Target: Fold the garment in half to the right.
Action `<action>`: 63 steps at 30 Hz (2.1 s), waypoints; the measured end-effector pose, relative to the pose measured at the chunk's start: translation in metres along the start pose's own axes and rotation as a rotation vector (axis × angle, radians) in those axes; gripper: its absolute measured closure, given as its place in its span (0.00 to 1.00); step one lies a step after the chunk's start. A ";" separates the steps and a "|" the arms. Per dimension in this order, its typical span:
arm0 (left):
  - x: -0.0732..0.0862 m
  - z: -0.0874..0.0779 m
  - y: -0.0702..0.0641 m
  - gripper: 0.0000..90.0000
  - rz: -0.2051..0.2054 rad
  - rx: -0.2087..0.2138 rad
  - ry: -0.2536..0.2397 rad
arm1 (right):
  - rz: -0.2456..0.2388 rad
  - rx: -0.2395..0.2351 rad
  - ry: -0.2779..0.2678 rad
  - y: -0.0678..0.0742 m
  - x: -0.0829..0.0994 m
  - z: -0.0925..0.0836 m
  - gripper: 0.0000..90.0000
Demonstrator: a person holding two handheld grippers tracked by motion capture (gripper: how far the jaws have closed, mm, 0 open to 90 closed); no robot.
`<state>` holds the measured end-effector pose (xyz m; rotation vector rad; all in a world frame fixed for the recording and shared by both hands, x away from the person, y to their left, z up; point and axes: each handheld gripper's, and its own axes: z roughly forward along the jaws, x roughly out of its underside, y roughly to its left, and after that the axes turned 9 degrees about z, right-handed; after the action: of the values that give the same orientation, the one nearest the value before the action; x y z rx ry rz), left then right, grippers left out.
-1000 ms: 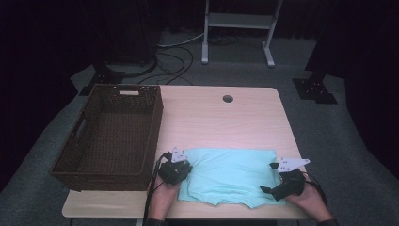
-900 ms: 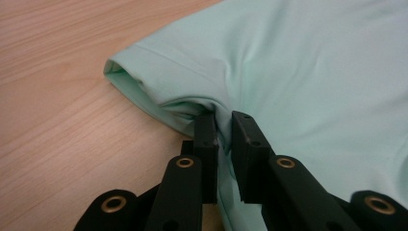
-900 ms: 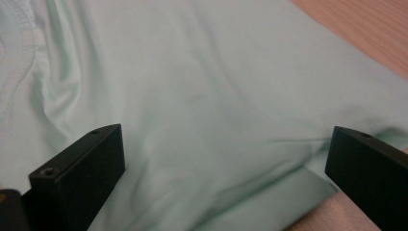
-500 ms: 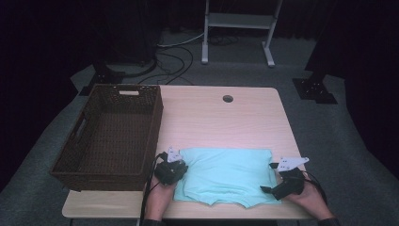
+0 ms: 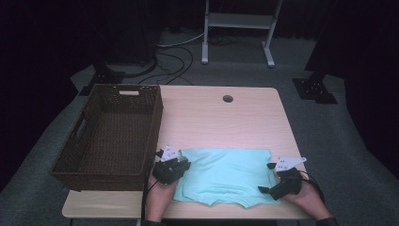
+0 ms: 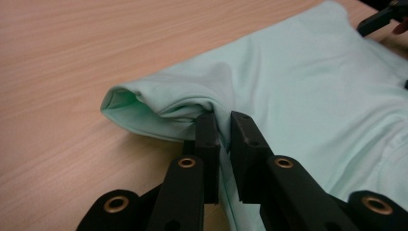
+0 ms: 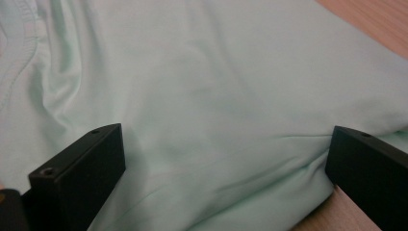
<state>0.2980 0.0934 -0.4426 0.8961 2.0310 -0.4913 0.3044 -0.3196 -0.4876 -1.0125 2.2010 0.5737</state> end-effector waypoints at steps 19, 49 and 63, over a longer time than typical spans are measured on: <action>-0.043 0.002 -0.017 0.92 0.106 0.147 -0.148 | -0.044 -0.035 0.004 0.004 -0.015 0.016 0.00; -0.089 0.081 -0.052 0.92 0.112 0.320 -0.239 | -0.036 -0.052 -0.049 -0.001 -0.011 0.006 0.00; -0.084 0.123 -0.070 0.92 0.094 0.380 -0.252 | -0.028 -0.060 -0.059 -0.002 -0.008 0.004 0.00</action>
<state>0.3452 -0.0648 -0.4423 1.0875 1.6856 -0.9105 0.3114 -0.3146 -0.4853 -1.0429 2.1256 0.6526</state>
